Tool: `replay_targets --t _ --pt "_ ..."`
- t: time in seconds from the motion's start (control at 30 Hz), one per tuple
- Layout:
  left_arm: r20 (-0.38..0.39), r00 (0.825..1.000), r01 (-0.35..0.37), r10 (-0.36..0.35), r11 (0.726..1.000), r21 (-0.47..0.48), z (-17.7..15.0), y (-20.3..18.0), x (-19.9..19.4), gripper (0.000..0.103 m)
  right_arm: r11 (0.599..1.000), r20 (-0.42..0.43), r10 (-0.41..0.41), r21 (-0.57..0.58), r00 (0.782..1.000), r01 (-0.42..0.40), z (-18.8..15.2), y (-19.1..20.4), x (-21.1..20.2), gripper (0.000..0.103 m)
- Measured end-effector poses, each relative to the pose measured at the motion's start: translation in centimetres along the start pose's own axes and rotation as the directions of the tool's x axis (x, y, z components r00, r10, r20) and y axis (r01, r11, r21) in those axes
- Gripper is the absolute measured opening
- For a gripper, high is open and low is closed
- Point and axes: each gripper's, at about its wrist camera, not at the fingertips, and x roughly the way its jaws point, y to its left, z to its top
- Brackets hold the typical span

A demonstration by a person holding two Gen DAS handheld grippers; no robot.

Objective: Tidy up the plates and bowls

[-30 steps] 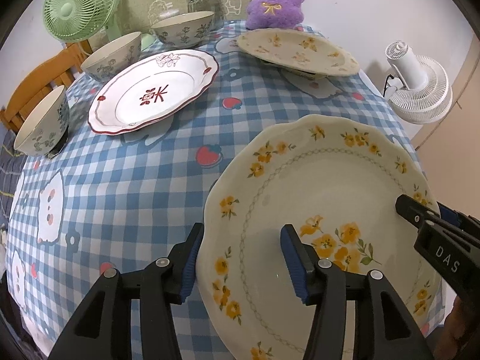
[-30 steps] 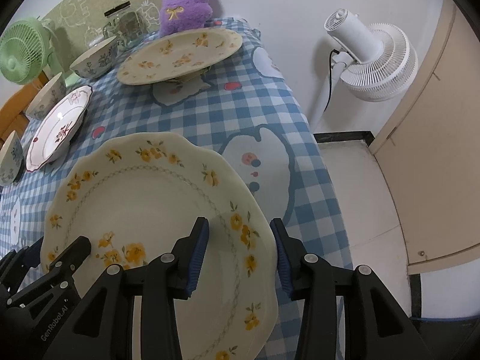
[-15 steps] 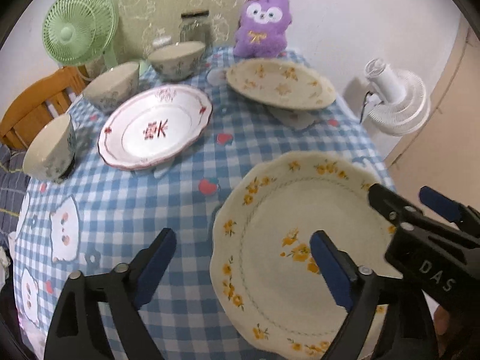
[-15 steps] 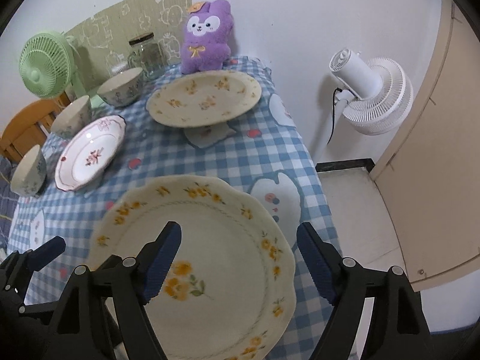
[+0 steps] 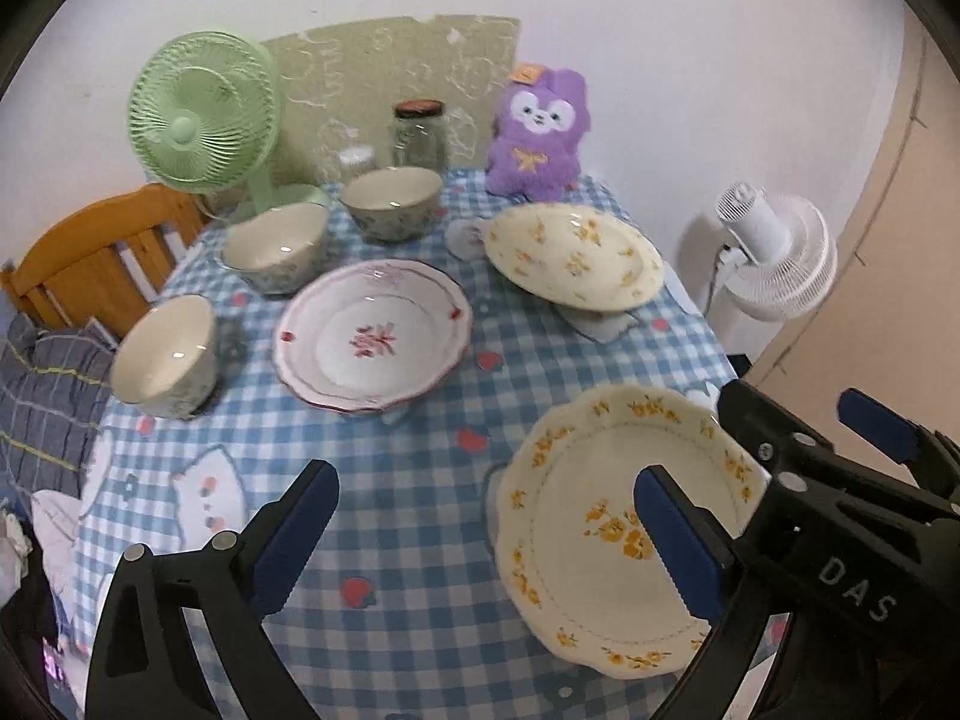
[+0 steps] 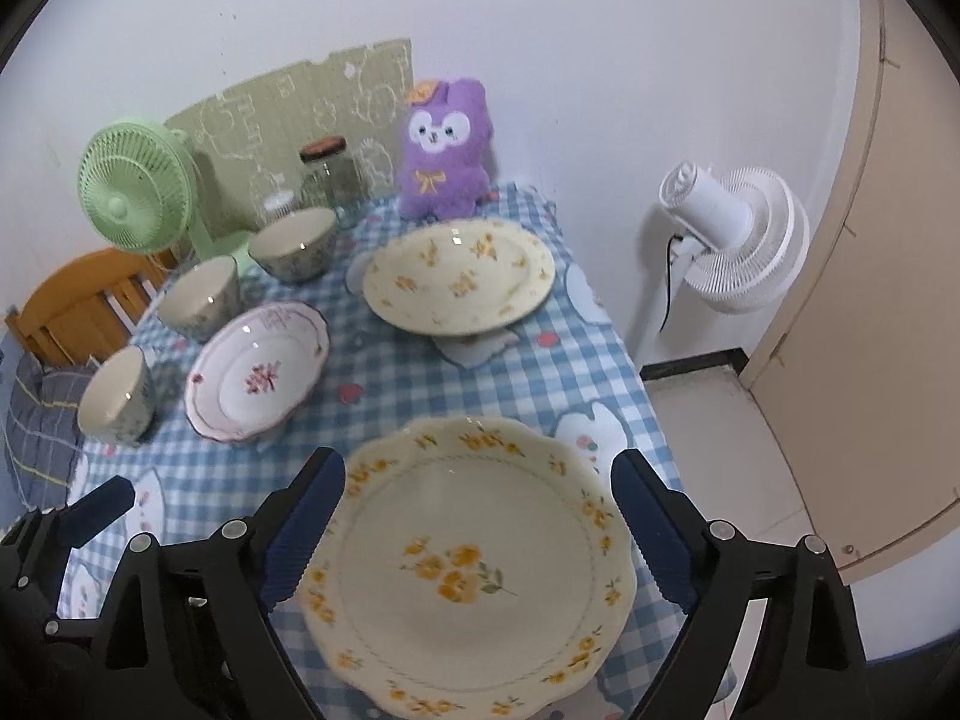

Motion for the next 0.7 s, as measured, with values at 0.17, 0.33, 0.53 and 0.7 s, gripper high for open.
replay_targets --t 0.17,0.33,0.53,0.7 --pt "0.035 0.999 0.018 -0.018 1.0 -0.01 1.2 1.7 -1.7 0.1 1.0 0.044 -0.022 0.012 0.999 0.022 1.3 1.7 -2.1 0.093" --pt "0.065 0.997 0.035 -0.034 0.999 -0.003 2.6 3.1 -3.4 0.1 0.999 0.074 -0.041 0.039 0.996 0.038 2.4 3.1 -3.8 0.093" --pt "0.079 0.992 0.097 -0.098 0.995 0.024 4.4 4.5 -4.8 0.1 0.992 0.132 -0.092 0.1 0.987 0.079 3.5 4.6 -6.0 0.097" --pt "0.069 0.991 0.111 -0.115 0.992 0.051 5.8 5.0 -4.8 0.1 0.987 0.135 -0.122 0.124 0.983 0.105 4.4 5.2 -6.6 0.098"
